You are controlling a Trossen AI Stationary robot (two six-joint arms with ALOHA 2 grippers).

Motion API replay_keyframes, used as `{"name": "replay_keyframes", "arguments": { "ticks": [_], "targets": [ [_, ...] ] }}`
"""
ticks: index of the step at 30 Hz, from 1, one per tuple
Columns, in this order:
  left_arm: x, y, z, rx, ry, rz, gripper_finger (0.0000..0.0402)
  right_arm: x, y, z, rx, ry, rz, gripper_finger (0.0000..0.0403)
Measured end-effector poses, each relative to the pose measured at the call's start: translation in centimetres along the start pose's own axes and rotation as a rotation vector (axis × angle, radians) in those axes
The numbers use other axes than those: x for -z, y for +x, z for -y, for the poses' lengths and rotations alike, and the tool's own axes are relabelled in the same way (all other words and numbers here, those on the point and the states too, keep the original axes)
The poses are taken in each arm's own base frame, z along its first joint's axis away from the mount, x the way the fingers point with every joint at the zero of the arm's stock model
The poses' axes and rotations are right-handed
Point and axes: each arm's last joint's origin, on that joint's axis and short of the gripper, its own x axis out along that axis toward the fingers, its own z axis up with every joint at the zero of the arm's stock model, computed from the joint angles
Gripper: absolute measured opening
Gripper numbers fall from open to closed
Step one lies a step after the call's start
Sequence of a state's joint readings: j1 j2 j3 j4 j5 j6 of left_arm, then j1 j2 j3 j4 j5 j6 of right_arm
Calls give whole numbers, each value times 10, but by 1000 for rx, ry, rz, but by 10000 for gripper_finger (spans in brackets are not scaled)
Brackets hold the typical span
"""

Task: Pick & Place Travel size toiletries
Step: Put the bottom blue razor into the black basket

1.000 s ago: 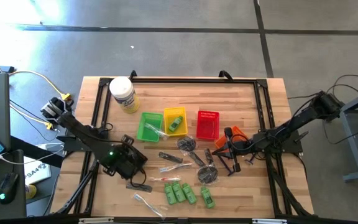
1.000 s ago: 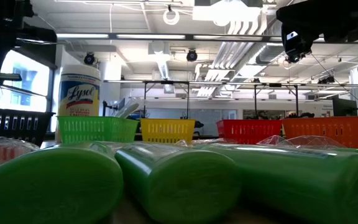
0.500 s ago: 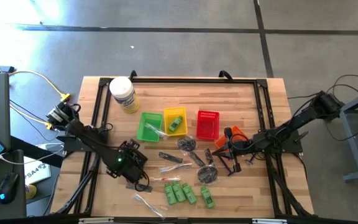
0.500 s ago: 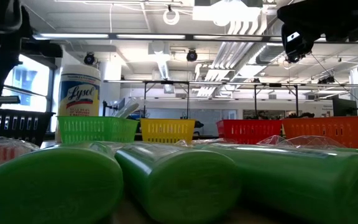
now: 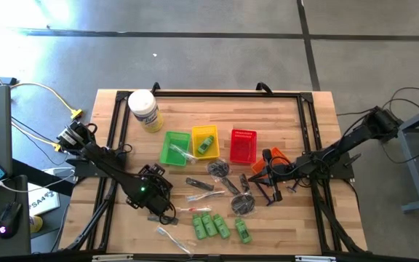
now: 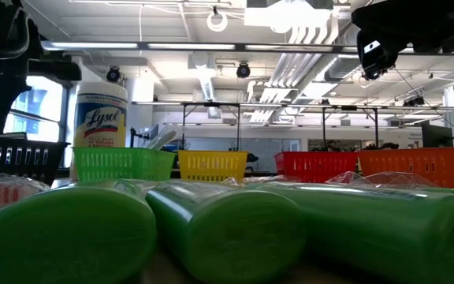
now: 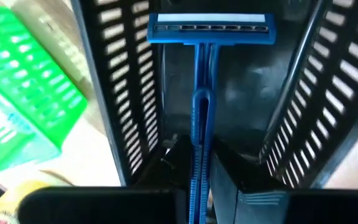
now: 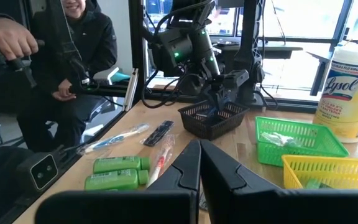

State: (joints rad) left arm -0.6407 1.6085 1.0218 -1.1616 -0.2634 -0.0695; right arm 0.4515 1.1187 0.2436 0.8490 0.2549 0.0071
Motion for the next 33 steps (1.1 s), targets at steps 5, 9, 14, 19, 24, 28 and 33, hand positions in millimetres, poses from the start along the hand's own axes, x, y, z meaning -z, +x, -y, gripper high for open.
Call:
{"name": "replay_keyframes", "arguments": {
  "ticks": [5, 9, 14, 19, 24, 28, 33],
  "targets": [
    [4, 12, -2, 21, -2, -28, 23, 0, 0, 0, 0, 11, 0, 2],
    [4, 16, -8, 25, -28, -30, 23, 0, 0, 0, -1, 19, 0, 2],
    [5, 18, -12, 77, -14, -37, 23, 0, 0, 0, -2, 19, 0, 2],
    [4, 19, -14, 116, 10, -32, 23, 0, 0, 0, -3, 18, 0, 2],
    [4, 19, -16, 128, -7, -34, 51, 0, 0, 0, -3, 18, 0, 2],
    [4, 19, -15, 140, -15, -37, 61, 0, 0, 0, -3, 17, 0, 2],
    [5, 19, -15, 154, -24, -41, 64, 0, 0, 0, -3, 17, 0, 2]
  ]
}}
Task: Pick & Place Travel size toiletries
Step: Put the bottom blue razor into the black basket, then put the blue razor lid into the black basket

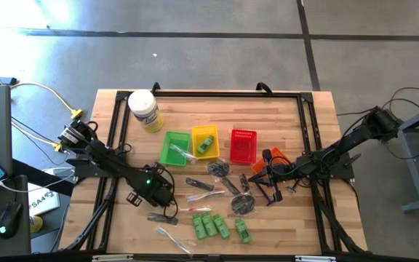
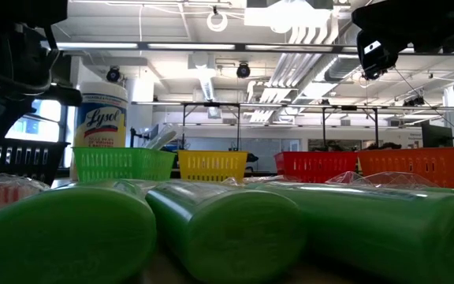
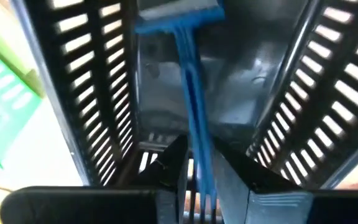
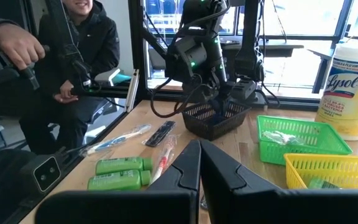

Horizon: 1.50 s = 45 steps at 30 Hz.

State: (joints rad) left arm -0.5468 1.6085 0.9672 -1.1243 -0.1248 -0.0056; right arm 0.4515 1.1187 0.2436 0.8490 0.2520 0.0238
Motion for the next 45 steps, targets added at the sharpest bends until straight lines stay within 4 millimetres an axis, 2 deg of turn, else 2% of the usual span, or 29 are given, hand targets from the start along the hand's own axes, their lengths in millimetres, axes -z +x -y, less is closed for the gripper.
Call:
{"name": "replay_keyframes", "arguments": {
  "ticks": [8, 15, 19, 24, 28, 32, 37, 39, 45],
  "targets": [
    [6, -2, -1, 2, -71, -63, 66, 0, 0, 0, 0, 2, 0, 2],
    [4, -36, -5, -5, -182, -87, 67, 0, 0, 0, 0, 2, 1, 2],
    [-10, -62, -9, 11, -201, 51, 67, 0, 0, 0, 0, 2, 1, 2],
    [-37, -98, -13, 60, -230, 368, 67, -1, 0, 0, -5, 4, 9, 2],
    [-55, -114, -13, 137, -304, 581, 67, -1, 0, -1, -46, 4, 7, 2],
    [-77, -110, -8, 265, -287, 673, 68, -1, 0, -2, -76, 5, 7, 2],
    [-107, -99, 8, 353, -212, 757, 82, -1, 0, -2, -80, 11, 5, 2],
    [-115, -90, 13, 360, -203, 734, 102, -1, 0, -2, -79, 11, 3, 2],
    [-146, -80, 20, 400, -217, 832, 188, 0, 0, -2, -83, 14, -4, 2]
  ]
}}
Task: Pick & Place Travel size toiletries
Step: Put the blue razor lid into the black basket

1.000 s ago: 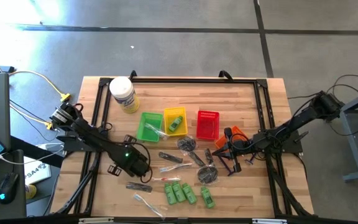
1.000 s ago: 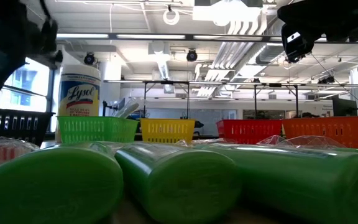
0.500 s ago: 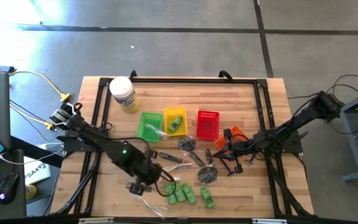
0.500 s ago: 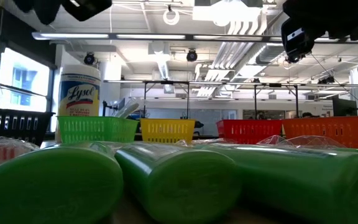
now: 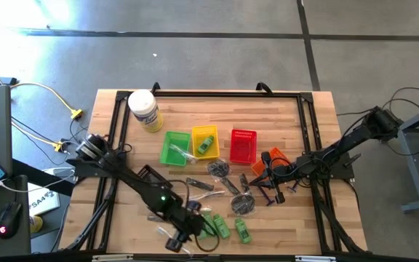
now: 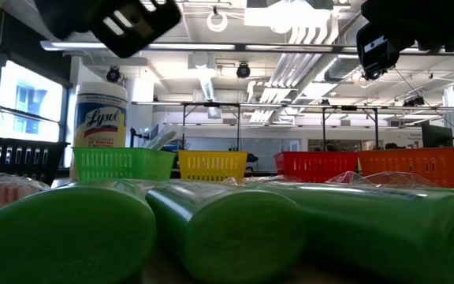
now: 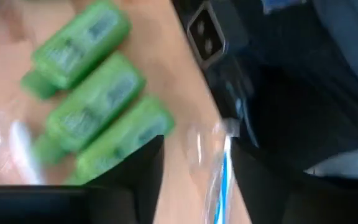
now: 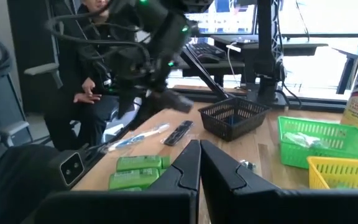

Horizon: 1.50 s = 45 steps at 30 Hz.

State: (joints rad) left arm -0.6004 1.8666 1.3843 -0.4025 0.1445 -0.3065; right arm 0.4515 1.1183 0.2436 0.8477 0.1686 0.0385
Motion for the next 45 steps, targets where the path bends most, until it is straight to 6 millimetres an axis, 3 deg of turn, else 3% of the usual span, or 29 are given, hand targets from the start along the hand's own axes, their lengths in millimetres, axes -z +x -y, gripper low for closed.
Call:
{"name": "replay_keyframes", "arguments": {
  "ticks": [4, 10, 15, 25, 38, 45],
  "targets": [
    [6, 22, 9, 5, 4, -47, 227, 1, 0, -1, -22, 20, -9, 2],
    [14, 51, 18, -53, -62, -91, 234, 2, 0, -1, -34, 20, -24, 2],
    [16, 60, 17, -100, -129, -120, 234, 2, 0, -1, -34, 41, -23, 2],
    [22, 59, 13, -192, -121, -158, 233, 2, 0, -1, -32, 45, -22, 2],
    [23, 61, 11, -210, -91, -155, 124, 2, 0, -1, -32, 41, -22, 2],
    [24, 61, 11, -216, -88, -156, 103, 2, 0, -1, -32, 41, -22, 2]
  ]
}}
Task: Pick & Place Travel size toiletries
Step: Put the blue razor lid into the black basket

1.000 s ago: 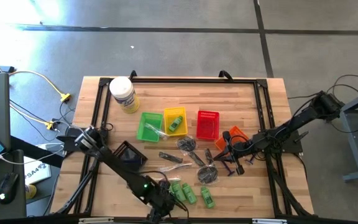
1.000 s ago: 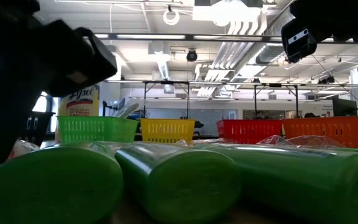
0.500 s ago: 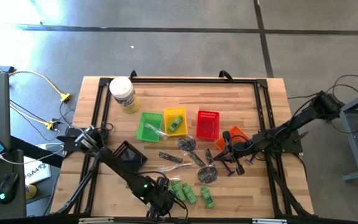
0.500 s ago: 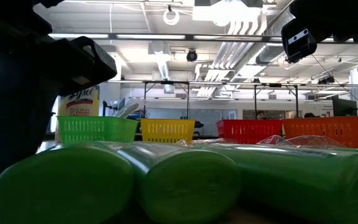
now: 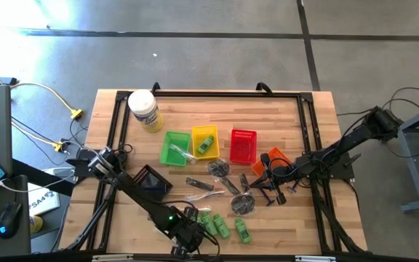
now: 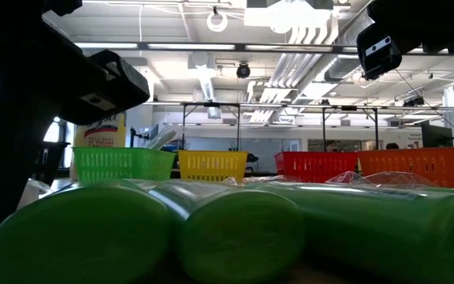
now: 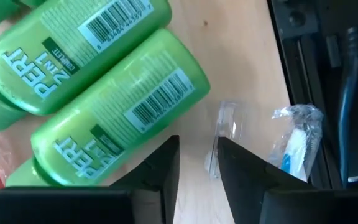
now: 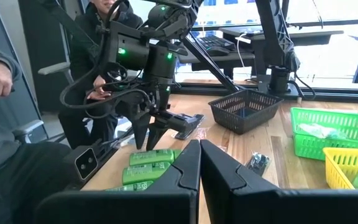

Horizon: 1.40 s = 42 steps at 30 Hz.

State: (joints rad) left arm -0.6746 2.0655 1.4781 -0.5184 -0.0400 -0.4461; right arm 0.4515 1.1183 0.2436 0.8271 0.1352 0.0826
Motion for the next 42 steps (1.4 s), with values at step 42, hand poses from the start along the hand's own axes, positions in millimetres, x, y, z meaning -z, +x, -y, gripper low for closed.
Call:
{"name": "replay_keyframes", "arguments": {
  "ticks": [42],
  "targets": [
    [24, -138, -15, -413, 74, -345, 0, 0, -1, -7, -34, 0, 3, 2]
  ]
}}
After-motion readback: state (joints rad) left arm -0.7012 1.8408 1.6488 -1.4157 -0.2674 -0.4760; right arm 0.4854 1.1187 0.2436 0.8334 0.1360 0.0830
